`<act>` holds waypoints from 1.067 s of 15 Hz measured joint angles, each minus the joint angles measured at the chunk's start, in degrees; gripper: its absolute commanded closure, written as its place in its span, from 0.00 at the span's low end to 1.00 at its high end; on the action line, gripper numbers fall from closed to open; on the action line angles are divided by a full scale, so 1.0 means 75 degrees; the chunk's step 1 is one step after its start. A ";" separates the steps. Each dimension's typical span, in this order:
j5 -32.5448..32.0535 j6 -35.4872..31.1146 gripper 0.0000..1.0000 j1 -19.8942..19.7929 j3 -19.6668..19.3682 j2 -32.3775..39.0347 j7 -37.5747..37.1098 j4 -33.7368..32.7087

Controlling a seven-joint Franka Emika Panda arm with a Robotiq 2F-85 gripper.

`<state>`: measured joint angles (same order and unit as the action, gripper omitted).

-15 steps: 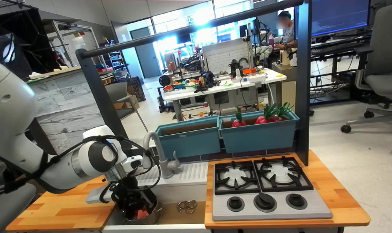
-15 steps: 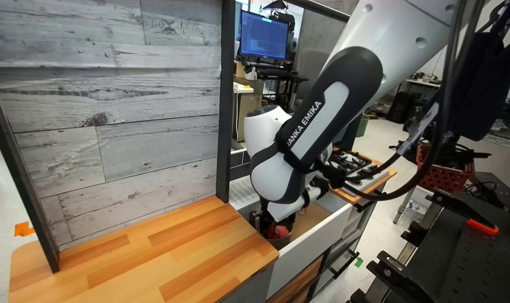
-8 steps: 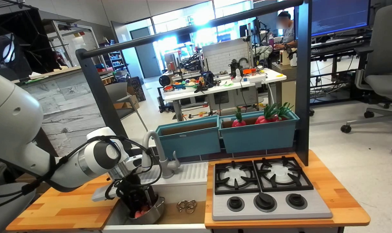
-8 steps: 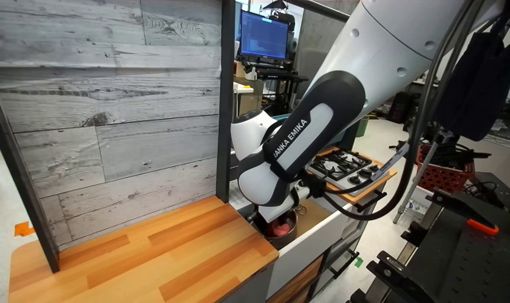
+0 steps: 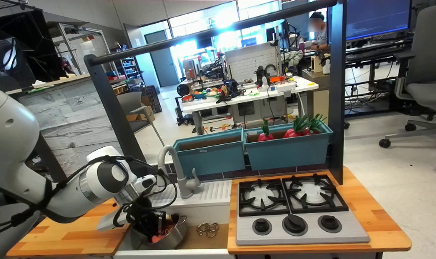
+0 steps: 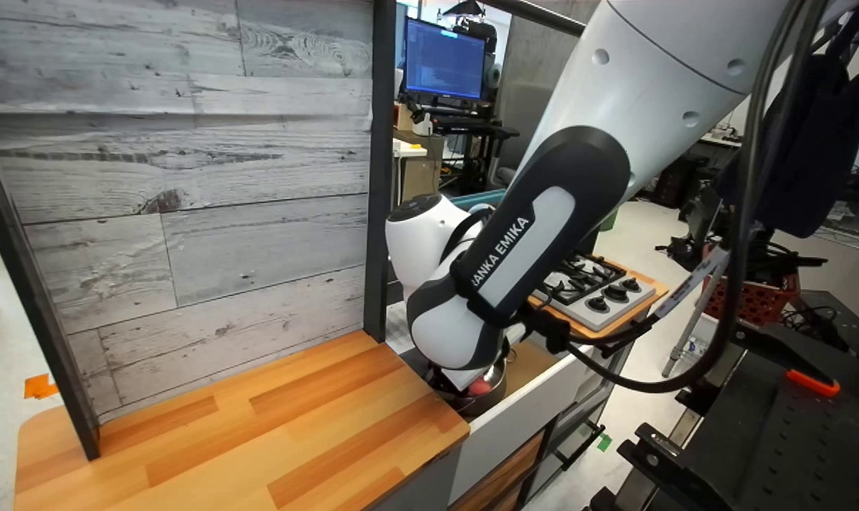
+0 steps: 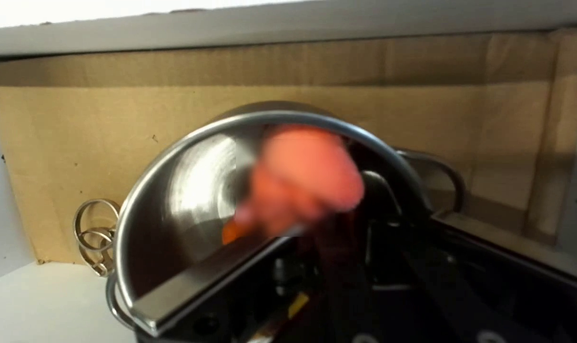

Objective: Put the toys on the counter

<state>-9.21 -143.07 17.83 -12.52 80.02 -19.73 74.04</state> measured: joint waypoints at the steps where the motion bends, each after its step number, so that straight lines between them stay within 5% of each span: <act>1: -0.0114 -0.0294 0.99 0.0086 -0.0055 -0.0100 0.0000 0.0278; 12: -0.0558 -0.5184 0.98 0.2061 -0.1419 -0.1495 -0.0051 0.4219; 16: -0.0028 -0.6823 0.98 0.2389 -0.1221 -0.2544 0.0676 0.5335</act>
<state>-9.42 -194.25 35.75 -21.68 60.95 -14.66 114.05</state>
